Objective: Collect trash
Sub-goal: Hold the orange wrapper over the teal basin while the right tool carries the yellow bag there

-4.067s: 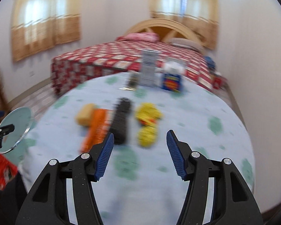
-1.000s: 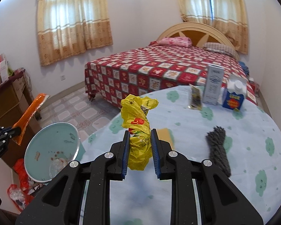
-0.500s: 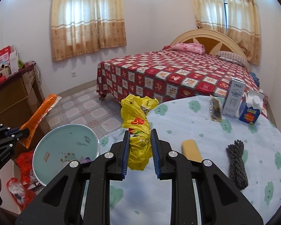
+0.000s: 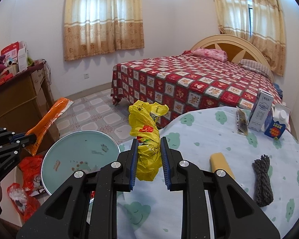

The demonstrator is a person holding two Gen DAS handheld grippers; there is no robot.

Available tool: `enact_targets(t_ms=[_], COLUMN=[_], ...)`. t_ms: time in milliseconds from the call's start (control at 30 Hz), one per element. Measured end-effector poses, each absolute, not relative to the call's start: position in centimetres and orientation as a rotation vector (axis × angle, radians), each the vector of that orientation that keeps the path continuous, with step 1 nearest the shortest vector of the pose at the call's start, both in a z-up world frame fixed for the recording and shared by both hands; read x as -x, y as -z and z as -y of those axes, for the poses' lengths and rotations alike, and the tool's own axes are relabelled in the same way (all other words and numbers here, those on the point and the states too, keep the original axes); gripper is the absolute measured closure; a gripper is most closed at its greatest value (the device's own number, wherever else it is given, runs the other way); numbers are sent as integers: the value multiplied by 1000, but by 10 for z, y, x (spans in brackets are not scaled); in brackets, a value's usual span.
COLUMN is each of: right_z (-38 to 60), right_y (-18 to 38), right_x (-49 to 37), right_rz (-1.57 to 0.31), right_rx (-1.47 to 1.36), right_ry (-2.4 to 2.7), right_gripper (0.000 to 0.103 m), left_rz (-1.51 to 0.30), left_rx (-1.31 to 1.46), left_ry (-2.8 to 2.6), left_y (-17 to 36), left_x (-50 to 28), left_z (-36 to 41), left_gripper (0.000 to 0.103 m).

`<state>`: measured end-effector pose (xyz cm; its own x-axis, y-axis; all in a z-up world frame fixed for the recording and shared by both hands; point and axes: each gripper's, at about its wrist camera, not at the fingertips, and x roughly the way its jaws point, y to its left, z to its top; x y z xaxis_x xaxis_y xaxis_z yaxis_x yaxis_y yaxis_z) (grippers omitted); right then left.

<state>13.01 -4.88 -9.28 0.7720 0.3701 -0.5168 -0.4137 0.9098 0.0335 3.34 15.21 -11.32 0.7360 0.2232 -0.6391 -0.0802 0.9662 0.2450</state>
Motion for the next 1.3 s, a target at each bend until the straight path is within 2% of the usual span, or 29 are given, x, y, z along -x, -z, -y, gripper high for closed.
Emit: enact_targets(t_ms=[1300], right_z=[3], right_y=[101], right_x=[-130], right_rz=[-555], right_rx=[139], right_ry=[-521], right_gripper=[80], left_rz=[-749], left_rx=[-182], left_ry=[-221], left_y=[119], left_x=[-33], left_z=[-178], left_gripper=[98])
